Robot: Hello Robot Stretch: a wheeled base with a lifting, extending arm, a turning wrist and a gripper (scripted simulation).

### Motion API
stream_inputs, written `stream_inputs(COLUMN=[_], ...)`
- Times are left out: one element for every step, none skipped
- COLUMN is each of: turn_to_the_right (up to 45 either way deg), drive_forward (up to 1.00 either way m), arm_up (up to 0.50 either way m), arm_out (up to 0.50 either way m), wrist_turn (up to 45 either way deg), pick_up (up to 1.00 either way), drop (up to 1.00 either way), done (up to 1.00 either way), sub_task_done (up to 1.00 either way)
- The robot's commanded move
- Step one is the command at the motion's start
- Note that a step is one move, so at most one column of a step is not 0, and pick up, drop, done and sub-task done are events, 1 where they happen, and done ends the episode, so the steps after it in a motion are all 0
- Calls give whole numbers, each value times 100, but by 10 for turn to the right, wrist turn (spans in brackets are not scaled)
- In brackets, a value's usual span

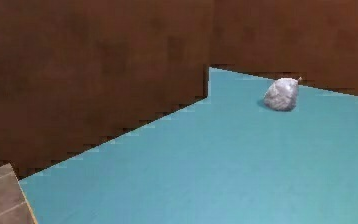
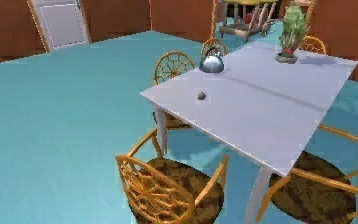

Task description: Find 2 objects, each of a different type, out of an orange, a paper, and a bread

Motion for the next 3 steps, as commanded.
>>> stream_inputs(turn_to_the_right=[-450,-420,0], drive_forward=[0,0,0], arm_up=[0,0,0], arm_out=[0,0,0], wrist_turn=[0,0,0], pick_up=[0,0,0], drop=[0,0,0], done=[0,0,0], sub_task_done=[0,0,100])
